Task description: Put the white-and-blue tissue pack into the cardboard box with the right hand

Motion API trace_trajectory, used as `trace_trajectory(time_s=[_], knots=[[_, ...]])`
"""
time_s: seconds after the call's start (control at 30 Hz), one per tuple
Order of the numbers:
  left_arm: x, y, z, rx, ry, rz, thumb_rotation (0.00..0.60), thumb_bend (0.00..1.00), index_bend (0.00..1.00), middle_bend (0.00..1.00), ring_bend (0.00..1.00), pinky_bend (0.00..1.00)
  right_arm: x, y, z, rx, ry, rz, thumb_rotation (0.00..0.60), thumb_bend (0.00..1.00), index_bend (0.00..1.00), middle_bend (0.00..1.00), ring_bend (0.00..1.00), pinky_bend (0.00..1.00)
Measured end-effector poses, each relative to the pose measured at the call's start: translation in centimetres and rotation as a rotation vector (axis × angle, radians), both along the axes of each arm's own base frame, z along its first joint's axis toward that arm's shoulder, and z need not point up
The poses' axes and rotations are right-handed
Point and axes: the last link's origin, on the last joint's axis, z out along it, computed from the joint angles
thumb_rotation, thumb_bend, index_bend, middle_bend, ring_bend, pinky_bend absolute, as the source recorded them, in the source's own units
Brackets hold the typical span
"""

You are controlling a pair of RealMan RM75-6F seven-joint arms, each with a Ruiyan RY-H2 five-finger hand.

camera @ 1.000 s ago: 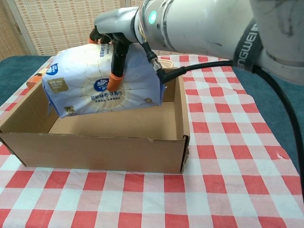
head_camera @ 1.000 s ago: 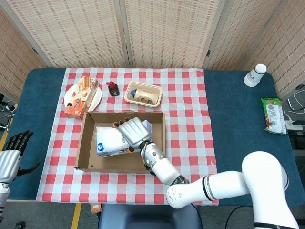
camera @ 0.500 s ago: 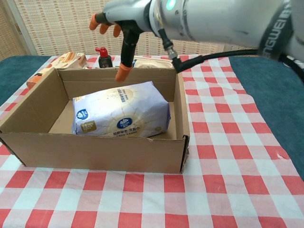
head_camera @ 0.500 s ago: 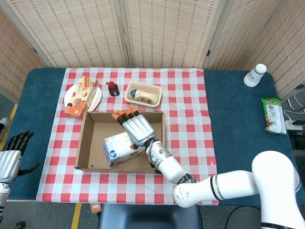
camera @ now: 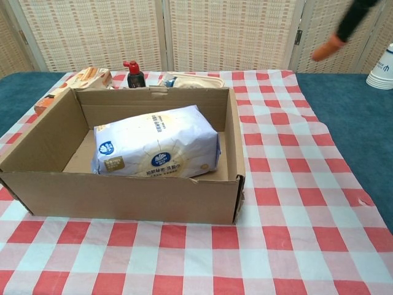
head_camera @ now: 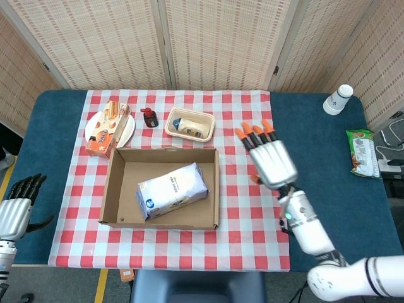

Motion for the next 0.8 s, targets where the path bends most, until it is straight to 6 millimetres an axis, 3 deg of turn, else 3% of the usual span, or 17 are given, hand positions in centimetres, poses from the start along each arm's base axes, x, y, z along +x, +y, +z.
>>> trace_trajectory(time_s=[0.17, 0.33, 0.47, 0.67, 0.8], knots=[[0.0, -0.1, 0.2, 0.010, -0.013, 0.001, 0.600, 0.20, 0.00, 0.00, 0.00, 0.07, -8.5, 3.4, 2.9, -0.077, -0.050, -0.121, 0.600, 0.00, 0.00, 0.00, 0.00, 0.00], [0.1, -0.1, 0.3, 0.022, -0.007, -0.005, 0.600, 0.20, 0.00, 0.00, 0.00, 0.07, -14.9, 6.0, 4.7, -0.148, -0.058, -0.155, 0.600, 0.00, 0.00, 0.00, 0.00, 0.00], [0.2, -0.2, 0.2, 0.021, 0.001, -0.005, 0.600, 0.20, 0.00, 0.00, 0.00, 0.07, -19.6, 8.1, 4.9, -0.166, -0.061, -0.199, 0.600, 0.00, 0.00, 0.00, 0.00, 0.00], [0.2, -0.1, 0.2, 0.024, 0.002, -0.005, 0.600, 0.20, 0.00, 0.00, 0.00, 0.07, -23.8, 9.8, 3.5, -0.174, -0.107, -0.251, 0.600, 0.00, 0.00, 0.00, 0.00, 0.00], [0.4, 0.1, -0.1, 0.016, 0.007, -0.008, 0.600, 0.20, 0.00, 0.00, 0.00, 0.07, -24.3, 10.2, 3.1, -0.194, -0.132, -0.232, 0.600, 0.00, 0.00, 0.00, 0.00, 0.00]])
